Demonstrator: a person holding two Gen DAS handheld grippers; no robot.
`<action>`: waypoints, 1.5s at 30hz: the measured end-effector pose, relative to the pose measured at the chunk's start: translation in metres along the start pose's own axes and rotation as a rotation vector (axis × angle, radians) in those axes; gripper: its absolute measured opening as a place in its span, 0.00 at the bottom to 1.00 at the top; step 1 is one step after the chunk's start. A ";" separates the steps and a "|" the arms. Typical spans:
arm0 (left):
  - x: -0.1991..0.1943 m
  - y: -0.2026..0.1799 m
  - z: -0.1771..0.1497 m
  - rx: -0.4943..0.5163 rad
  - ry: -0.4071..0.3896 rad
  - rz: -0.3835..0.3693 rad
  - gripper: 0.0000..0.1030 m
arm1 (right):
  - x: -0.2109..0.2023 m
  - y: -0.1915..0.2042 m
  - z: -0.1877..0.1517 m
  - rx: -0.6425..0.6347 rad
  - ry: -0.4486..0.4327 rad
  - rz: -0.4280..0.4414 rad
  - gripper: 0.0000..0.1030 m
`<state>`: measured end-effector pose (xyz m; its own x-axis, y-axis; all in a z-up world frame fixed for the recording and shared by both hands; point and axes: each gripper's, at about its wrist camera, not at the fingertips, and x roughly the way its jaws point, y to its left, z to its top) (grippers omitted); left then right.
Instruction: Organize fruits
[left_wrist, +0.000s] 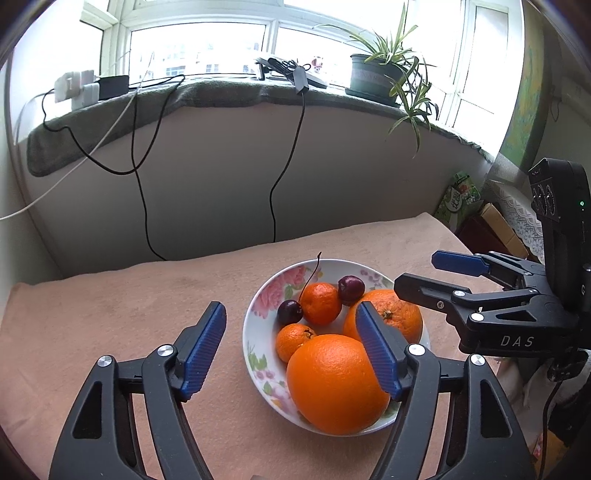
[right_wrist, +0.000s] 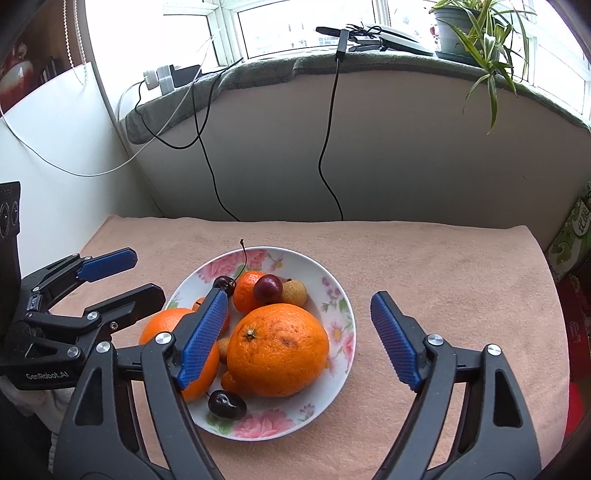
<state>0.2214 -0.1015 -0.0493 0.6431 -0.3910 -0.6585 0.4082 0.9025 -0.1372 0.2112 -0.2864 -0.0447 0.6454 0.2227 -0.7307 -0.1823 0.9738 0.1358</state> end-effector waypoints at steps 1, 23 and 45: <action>-0.002 -0.001 -0.001 0.002 -0.006 0.009 0.73 | -0.003 0.000 -0.001 -0.001 -0.006 -0.009 0.81; -0.092 -0.032 -0.027 -0.051 -0.182 0.106 0.79 | -0.091 0.003 -0.025 0.010 -0.218 -0.098 1.00; -0.118 -0.048 -0.065 -0.061 -0.157 0.186 0.80 | -0.116 -0.004 -0.069 0.088 -0.208 -0.132 1.00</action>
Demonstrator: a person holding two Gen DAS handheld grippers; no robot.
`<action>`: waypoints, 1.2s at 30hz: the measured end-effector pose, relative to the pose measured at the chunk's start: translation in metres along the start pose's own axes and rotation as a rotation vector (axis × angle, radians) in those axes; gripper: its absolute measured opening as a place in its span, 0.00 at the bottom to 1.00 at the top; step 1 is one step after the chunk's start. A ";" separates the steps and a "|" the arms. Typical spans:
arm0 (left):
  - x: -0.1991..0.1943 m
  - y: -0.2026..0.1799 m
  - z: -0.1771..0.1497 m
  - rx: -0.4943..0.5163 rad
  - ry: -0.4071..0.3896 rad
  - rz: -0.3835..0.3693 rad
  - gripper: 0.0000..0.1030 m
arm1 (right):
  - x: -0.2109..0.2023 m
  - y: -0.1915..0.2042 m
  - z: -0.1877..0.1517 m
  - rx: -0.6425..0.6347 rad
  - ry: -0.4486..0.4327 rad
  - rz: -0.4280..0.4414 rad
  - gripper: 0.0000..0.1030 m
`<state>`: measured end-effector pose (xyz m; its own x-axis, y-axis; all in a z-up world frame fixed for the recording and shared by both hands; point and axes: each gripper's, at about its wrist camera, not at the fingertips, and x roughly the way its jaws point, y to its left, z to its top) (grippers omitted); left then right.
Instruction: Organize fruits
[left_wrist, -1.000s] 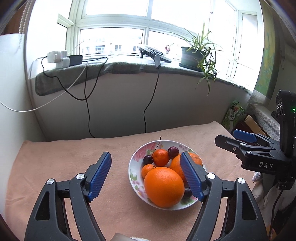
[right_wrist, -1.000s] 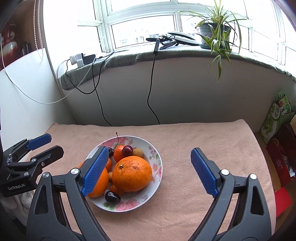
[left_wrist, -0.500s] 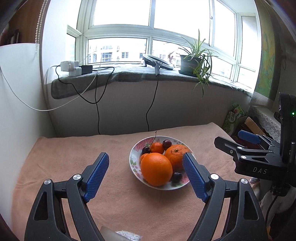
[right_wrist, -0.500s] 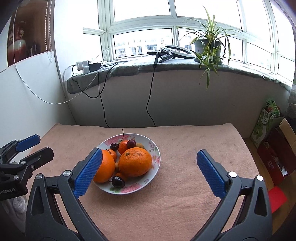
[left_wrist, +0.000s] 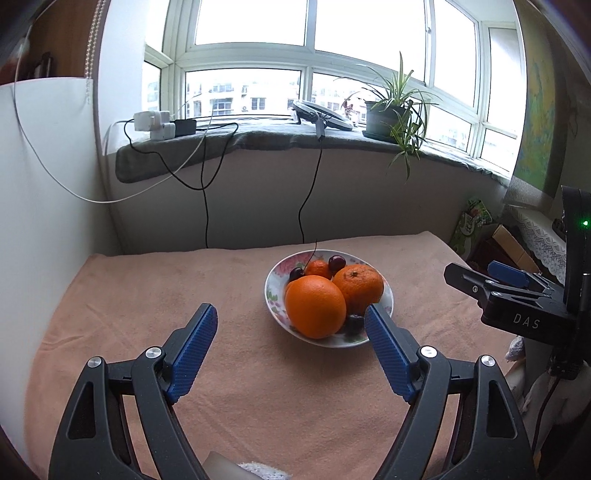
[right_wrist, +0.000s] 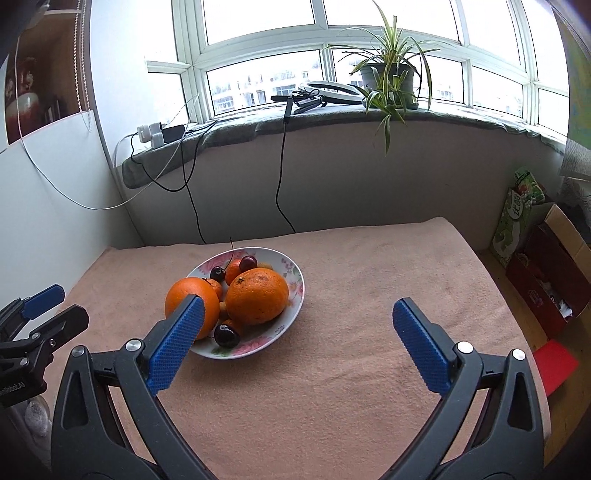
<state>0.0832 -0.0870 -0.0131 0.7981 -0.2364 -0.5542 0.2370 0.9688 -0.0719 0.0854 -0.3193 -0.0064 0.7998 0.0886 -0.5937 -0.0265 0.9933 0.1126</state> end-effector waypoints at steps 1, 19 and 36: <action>-0.001 0.001 0.000 -0.002 0.001 -0.001 0.80 | -0.001 0.000 0.000 0.001 0.001 0.001 1.00; -0.005 0.003 -0.005 -0.019 0.001 -0.003 0.80 | -0.006 0.001 -0.005 0.007 0.009 0.004 1.00; -0.006 0.013 -0.007 -0.035 0.002 0.003 0.80 | -0.004 0.008 -0.007 0.010 0.016 0.023 1.00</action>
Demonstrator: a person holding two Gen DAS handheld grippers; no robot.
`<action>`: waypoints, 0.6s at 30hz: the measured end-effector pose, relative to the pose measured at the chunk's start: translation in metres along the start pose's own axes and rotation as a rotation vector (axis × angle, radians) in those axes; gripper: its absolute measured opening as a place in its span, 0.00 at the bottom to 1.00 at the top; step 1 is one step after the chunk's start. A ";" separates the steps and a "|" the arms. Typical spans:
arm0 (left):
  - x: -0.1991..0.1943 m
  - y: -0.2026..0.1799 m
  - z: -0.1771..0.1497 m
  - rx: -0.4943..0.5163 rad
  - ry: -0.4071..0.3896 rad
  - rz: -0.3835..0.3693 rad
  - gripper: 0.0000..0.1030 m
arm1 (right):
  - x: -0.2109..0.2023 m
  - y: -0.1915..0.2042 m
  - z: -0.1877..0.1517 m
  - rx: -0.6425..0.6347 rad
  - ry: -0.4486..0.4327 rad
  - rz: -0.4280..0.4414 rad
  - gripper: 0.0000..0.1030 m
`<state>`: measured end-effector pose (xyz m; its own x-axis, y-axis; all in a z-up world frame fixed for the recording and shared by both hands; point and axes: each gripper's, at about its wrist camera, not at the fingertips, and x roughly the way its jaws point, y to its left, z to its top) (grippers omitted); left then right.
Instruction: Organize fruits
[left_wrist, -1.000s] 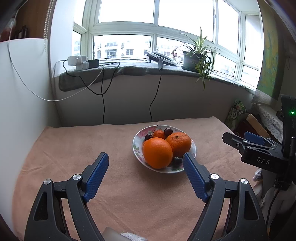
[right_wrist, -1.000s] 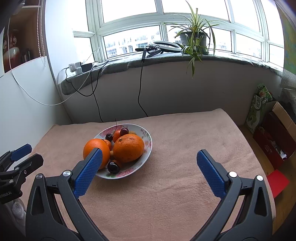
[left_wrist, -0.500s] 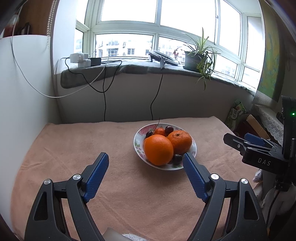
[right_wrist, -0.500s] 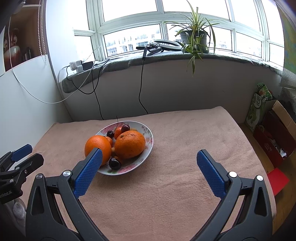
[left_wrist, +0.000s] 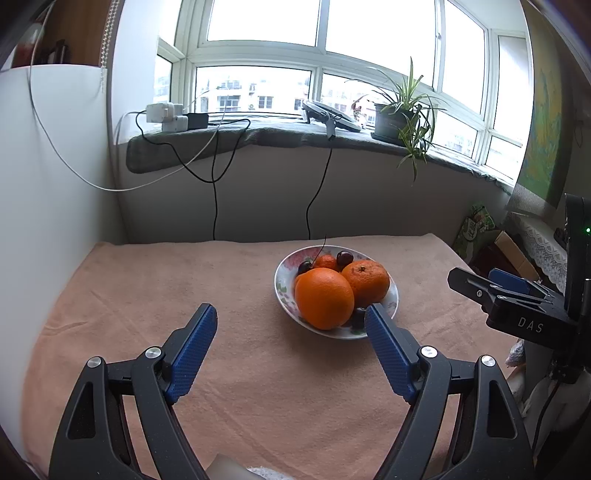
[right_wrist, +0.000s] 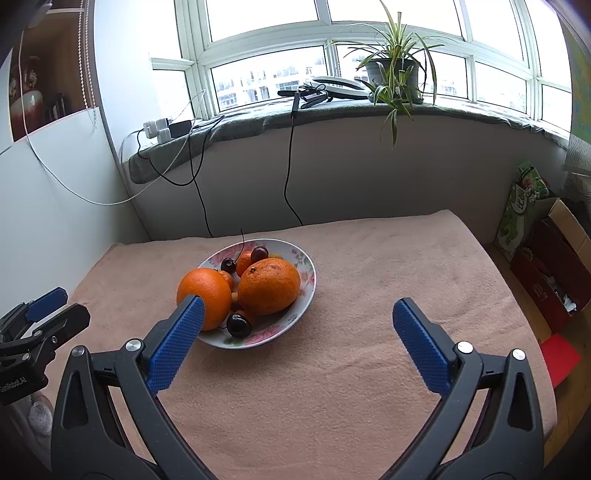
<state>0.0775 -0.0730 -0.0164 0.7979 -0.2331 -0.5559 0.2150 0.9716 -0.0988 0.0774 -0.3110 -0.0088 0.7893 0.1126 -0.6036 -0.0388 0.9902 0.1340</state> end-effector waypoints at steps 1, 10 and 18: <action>0.001 0.000 0.000 0.001 0.001 0.000 0.80 | 0.000 0.000 0.000 -0.001 0.001 0.001 1.00; 0.001 -0.001 0.001 -0.003 0.001 -0.008 0.80 | 0.003 -0.001 0.000 0.005 0.009 0.003 1.00; 0.000 0.001 0.000 -0.012 0.002 -0.014 0.80 | 0.004 0.002 -0.001 -0.003 0.012 0.007 1.00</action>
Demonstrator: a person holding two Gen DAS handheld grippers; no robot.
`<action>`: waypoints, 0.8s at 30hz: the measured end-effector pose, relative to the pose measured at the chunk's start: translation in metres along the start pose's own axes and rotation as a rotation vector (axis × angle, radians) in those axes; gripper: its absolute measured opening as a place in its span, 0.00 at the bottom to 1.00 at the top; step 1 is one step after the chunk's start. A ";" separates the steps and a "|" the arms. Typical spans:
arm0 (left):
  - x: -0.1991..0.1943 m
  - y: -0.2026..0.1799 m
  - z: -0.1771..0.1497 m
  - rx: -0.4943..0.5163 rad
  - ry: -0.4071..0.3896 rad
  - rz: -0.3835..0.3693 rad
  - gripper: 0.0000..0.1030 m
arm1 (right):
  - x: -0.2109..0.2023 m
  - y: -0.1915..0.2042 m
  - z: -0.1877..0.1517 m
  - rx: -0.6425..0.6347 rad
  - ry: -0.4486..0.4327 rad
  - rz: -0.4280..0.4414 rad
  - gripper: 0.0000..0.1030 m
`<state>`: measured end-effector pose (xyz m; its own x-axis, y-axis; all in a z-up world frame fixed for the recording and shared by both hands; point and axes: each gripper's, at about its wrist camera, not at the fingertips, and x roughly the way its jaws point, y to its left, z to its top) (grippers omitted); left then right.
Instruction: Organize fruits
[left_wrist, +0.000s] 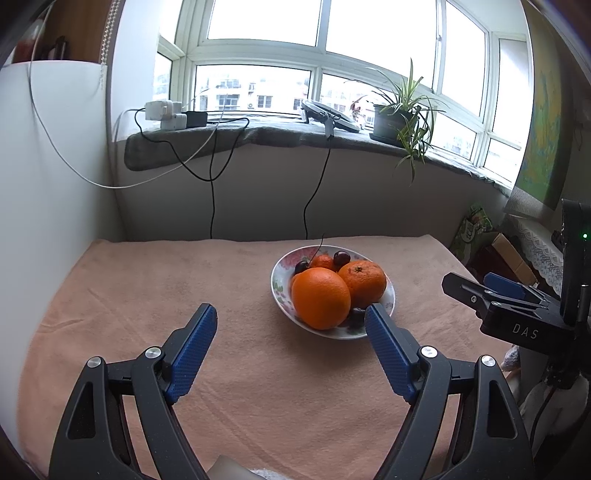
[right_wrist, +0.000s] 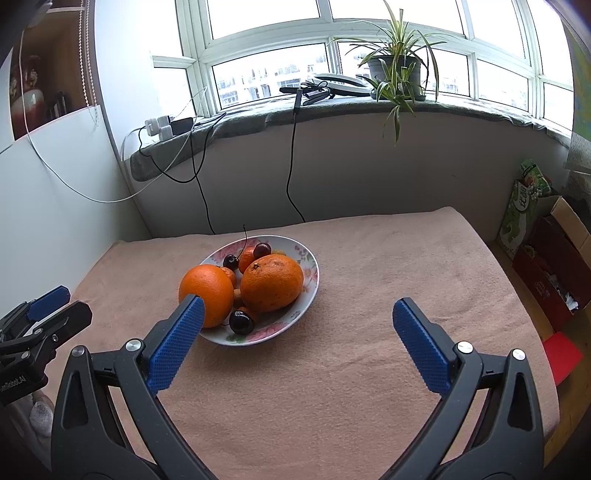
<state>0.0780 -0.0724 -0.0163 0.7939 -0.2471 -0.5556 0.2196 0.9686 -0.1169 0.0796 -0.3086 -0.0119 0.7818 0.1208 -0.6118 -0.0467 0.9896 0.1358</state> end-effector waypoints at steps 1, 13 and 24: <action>0.000 0.000 0.000 -0.001 0.000 -0.002 0.80 | 0.000 0.000 0.000 0.000 0.001 0.001 1.00; 0.000 0.003 0.000 -0.009 -0.001 -0.004 0.80 | 0.003 0.002 -0.002 -0.002 0.011 0.003 1.00; 0.000 0.005 -0.001 -0.022 -0.013 -0.021 0.80 | 0.003 0.005 -0.004 -0.006 0.016 0.006 1.00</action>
<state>0.0784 -0.0678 -0.0176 0.7966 -0.2678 -0.5419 0.2242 0.9635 -0.1465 0.0797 -0.3033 -0.0160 0.7712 0.1277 -0.6237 -0.0546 0.9893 0.1350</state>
